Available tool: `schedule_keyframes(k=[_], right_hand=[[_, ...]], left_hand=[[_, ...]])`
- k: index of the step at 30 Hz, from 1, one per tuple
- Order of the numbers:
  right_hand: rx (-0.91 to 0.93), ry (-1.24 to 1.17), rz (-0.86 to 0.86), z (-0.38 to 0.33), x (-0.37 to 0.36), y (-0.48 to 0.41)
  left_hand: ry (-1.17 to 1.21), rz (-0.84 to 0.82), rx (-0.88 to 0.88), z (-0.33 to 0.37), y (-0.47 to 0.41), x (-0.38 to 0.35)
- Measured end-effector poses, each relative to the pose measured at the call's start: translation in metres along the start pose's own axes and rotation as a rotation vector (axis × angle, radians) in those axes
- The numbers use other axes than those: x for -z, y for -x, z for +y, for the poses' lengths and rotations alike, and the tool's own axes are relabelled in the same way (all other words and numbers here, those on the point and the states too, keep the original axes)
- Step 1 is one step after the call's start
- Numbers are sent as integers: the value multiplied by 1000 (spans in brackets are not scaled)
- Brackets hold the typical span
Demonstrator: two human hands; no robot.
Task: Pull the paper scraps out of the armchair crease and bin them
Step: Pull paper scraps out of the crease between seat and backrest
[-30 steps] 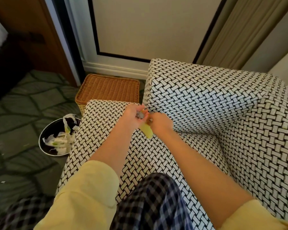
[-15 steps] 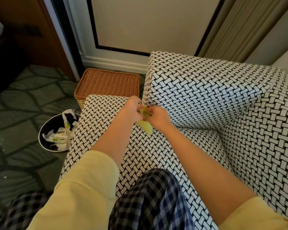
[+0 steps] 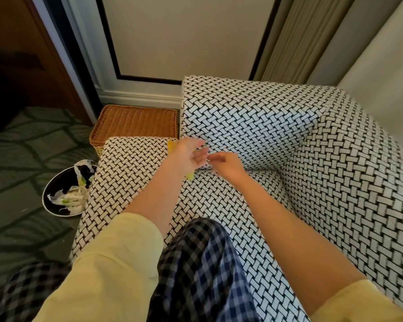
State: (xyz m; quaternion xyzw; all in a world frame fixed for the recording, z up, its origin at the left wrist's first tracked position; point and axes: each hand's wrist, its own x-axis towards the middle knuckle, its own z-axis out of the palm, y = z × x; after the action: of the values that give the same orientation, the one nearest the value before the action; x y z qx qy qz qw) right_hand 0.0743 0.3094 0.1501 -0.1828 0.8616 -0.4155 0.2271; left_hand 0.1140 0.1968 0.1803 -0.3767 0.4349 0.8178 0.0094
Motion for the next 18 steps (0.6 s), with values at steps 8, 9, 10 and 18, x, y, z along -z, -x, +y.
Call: schedule_keyframes(k=[8,9,10,18], right_hand=[[-92,-24,21,55,40,69],[-106,10,-6,64,43,78],[-116,74,-44,77,47,88],[-313,400,-34,179,85,143]], left_hand=[[-83,-143,33,-63,30,-53],[-98,-160,44,-72,32,-59],[-111,-173,59,-83,32,-66],[-254,-239,157,-159,39,-119]])
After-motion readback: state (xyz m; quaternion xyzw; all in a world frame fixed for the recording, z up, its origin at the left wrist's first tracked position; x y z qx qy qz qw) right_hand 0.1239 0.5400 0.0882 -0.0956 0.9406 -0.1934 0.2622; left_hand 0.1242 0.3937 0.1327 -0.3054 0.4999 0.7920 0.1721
